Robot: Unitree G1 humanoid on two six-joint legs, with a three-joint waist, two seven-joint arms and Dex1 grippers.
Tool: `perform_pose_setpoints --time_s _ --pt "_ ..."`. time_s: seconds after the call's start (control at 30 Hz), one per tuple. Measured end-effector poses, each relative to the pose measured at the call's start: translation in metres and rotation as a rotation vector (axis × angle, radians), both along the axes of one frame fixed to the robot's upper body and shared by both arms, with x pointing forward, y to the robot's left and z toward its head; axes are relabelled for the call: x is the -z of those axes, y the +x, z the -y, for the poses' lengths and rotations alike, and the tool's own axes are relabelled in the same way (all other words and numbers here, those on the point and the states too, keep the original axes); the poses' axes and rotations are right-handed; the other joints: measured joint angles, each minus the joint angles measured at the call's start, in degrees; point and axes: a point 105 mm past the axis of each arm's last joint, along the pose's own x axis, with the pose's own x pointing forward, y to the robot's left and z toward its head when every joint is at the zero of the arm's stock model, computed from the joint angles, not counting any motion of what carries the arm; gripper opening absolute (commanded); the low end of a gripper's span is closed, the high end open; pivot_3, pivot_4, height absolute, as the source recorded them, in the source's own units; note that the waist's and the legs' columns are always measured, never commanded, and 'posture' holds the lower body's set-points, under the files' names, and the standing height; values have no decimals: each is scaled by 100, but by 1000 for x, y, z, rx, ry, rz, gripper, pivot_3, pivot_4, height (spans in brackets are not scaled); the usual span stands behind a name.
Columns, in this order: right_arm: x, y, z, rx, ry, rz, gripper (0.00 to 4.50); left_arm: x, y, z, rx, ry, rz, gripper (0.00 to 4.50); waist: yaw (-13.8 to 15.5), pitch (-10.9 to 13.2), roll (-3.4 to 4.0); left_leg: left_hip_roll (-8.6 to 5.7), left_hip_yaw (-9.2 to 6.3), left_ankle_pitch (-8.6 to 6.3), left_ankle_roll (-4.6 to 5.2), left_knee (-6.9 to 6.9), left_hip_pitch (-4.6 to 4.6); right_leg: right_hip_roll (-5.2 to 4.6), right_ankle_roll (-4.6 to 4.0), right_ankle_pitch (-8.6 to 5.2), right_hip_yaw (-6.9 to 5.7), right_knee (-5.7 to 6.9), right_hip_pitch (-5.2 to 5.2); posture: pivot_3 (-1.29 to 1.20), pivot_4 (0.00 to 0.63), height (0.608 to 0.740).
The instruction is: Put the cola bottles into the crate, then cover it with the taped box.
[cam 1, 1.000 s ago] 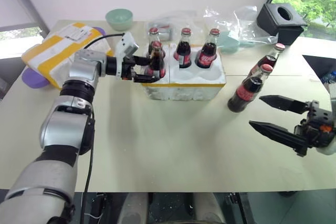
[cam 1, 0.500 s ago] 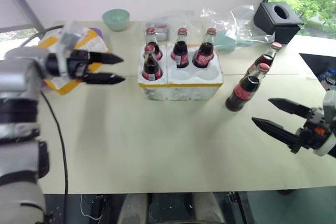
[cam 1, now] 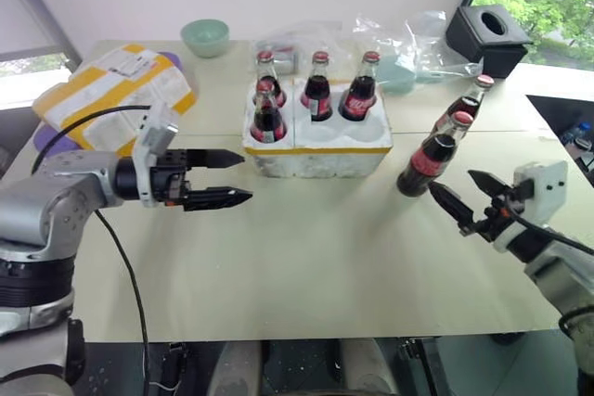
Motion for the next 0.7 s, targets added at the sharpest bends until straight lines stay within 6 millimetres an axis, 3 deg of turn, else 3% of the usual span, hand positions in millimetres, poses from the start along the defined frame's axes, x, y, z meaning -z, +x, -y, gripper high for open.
perform_pose_setpoints --time_s 0.2,0.6,0.7 --pt "8 20 -1 17 19 1 4500 12 -4 2 -33 1 -18 4436 -11 0 0 0 1 0 0 -1 2 1 0 0 1 0 0 0 150 739" --pt "16 56 -7 -2 58 13 4500 6 -5 6 -43 -12 5 4436 -14 0 1 0 3 0 0 -2 5 2 0 0 2 2 1 0 150 739" --pt "16 59 -6 -1 64 23 3594 6 -5 7 -46 -11 9 4500 -13 0 2 0 2 0 0 -3 4 2 0 1 2 2 0 0 150 739"
